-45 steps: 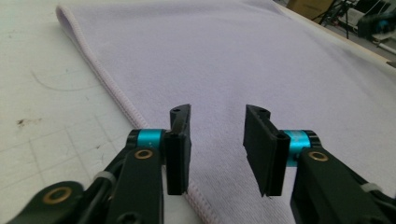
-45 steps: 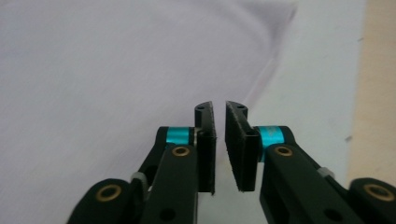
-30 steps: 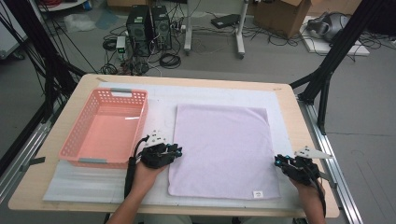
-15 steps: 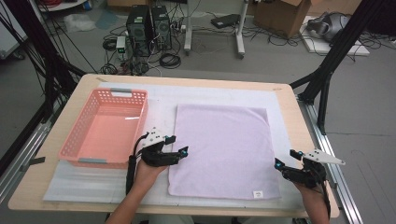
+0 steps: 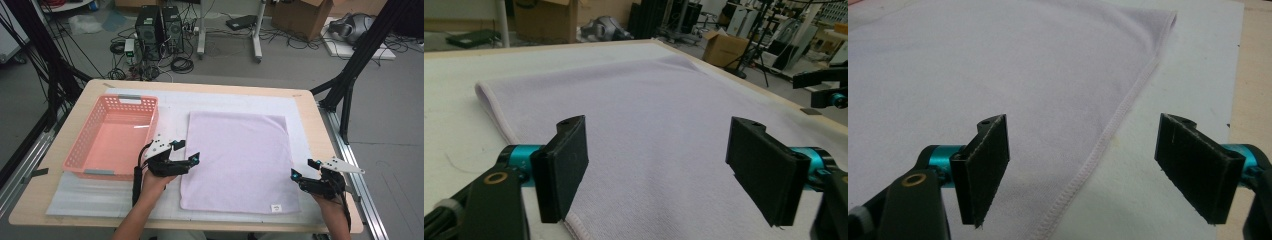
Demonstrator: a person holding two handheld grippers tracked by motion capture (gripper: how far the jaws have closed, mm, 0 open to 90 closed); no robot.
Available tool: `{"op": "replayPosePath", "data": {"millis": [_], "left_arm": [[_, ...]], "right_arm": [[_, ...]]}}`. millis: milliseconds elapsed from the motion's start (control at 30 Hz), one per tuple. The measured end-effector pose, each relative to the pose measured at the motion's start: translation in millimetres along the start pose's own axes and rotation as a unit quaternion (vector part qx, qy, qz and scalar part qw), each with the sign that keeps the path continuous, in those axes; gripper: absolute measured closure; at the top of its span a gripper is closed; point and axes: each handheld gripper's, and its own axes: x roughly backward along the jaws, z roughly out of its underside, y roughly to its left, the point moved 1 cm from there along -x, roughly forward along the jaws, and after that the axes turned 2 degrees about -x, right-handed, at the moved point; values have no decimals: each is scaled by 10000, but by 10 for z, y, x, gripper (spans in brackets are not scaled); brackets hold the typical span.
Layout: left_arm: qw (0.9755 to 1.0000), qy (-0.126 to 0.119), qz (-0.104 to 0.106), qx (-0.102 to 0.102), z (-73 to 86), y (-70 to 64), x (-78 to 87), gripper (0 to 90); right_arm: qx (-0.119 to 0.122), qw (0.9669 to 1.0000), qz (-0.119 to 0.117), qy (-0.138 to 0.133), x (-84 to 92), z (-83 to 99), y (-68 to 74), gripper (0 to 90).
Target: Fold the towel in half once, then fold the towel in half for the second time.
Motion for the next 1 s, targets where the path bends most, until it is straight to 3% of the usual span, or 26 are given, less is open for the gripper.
{"op": "replayPosePath", "data": {"millis": [133,333,467,533,800,933,1000], "left_arm": [[9993,358,-44,119,30,13,-27,256],[9992,362,-60,176,46,41,-55,241],[9987,369,43,347,30,59,-98,242],[9982,502,71,312,6,54,-133,241],[9985,516,-59,188,-267,73,-309,248],[9978,589,61,287,-373,182,-431,275],[9966,769,-71,294,-386,272,-506,273]], "right_arm": [[-37,10000,11,22,-13,-2,-9,208],[-11,9999,-27,114,-60,4,-6,209],[-27,9998,-71,186,-110,0,-26,209],[-52,9997,-105,234,-144,-18,-41,209],[-132,9993,-196,304,-264,-144,-112,204],[-168,9991,-186,338,-367,-252,-201,207],[-211,9989,-164,391,-432,-320,-254,217]]}}
